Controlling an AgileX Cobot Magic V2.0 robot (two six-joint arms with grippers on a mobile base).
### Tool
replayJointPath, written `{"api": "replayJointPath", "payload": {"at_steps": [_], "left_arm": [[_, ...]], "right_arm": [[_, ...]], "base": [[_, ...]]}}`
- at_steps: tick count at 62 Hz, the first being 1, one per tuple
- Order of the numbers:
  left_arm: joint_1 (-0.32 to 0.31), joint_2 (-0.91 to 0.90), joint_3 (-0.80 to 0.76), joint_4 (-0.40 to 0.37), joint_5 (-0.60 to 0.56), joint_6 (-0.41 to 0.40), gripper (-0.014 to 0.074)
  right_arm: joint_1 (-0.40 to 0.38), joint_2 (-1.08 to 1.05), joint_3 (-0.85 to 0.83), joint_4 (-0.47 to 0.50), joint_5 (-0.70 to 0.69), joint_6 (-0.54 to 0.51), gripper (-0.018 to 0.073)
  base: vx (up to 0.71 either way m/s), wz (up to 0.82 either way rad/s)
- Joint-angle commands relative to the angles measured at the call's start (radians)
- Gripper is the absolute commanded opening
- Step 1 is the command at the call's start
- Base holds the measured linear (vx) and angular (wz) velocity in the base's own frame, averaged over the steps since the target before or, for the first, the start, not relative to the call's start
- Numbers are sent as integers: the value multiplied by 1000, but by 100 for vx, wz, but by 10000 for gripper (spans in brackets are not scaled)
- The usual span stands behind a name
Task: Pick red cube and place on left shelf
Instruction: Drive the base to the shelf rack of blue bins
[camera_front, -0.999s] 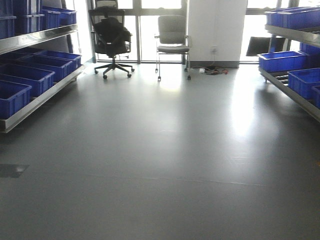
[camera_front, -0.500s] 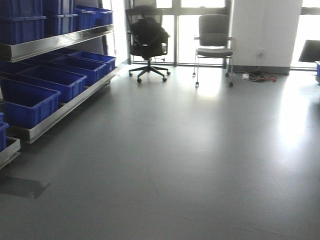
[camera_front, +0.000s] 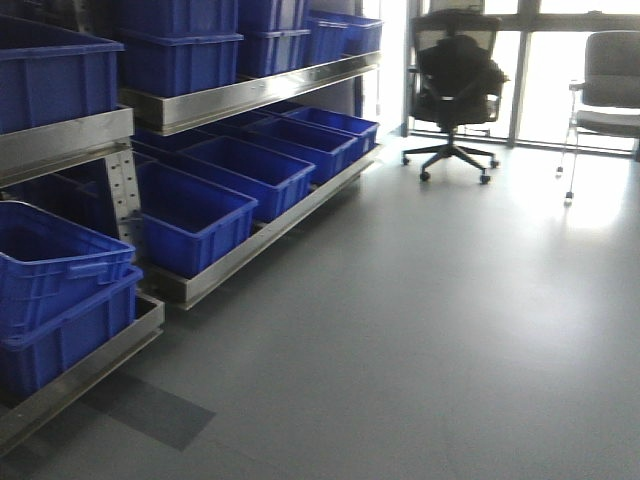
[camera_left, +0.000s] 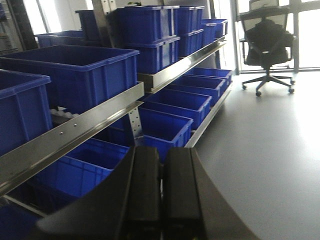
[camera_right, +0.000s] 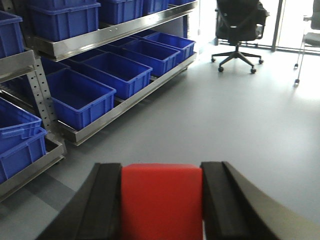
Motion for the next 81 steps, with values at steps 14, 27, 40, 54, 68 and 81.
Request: {"api": "replayJointPath", "payload": {"at_steps": [14, 27, 40, 54, 68, 81], "left_arm": [[-5, 4, 22, -5, -90, 1, 106], [-5, 4, 22, -5, -90, 1, 106], [-5, 4, 22, -5, -90, 1, 106], [-5, 4, 22, -5, -90, 1, 106], [-5, 4, 22, -5, -90, 1, 106], [-5, 4, 22, -5, -90, 1, 106]], "right_arm": [[-5, 12, -31, -14, -87, -6, 57], [-5, 12, -31, -14, -87, -6, 57], [-5, 12, -31, -14, -87, -6, 57], [-5, 12, -31, -14, -87, -6, 57], [-5, 12, -31, -14, -87, -6, 57], [-5, 12, -31, -14, -87, -6, 57]], "base": [[55, 56], [50, 58], [45, 68], [38, 78], [30, 65], [21, 61]]}}
